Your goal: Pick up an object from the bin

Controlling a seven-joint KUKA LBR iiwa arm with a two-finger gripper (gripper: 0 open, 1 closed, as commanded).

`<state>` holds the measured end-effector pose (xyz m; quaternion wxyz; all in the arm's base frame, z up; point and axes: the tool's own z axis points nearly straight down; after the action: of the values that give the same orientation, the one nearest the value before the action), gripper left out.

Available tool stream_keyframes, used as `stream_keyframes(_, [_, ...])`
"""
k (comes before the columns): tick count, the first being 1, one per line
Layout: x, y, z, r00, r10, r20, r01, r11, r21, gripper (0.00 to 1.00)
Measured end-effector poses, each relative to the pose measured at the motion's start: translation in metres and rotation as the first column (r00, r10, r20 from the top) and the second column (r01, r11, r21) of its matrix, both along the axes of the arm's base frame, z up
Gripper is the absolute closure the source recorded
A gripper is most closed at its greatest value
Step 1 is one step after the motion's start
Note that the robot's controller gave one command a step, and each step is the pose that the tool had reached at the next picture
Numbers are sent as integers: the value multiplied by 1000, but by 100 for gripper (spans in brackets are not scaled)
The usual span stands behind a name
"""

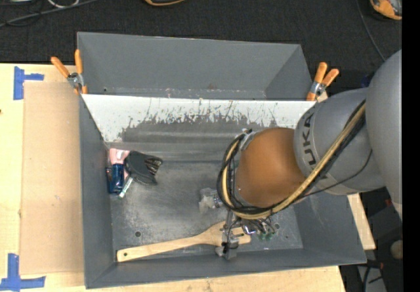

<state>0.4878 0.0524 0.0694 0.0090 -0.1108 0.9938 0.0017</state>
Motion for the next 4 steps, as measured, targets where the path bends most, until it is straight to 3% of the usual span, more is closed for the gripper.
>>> stream_keyframes(1, [-2,12,-1,996,-86,-3,86,996,1,100])
stream_keyframes(3, [-3,13,18,996,-88,-6,88,996,0,100])
stream_keyframes(4, [-5,13,65,996,-88,-13,88,996,-1,100])
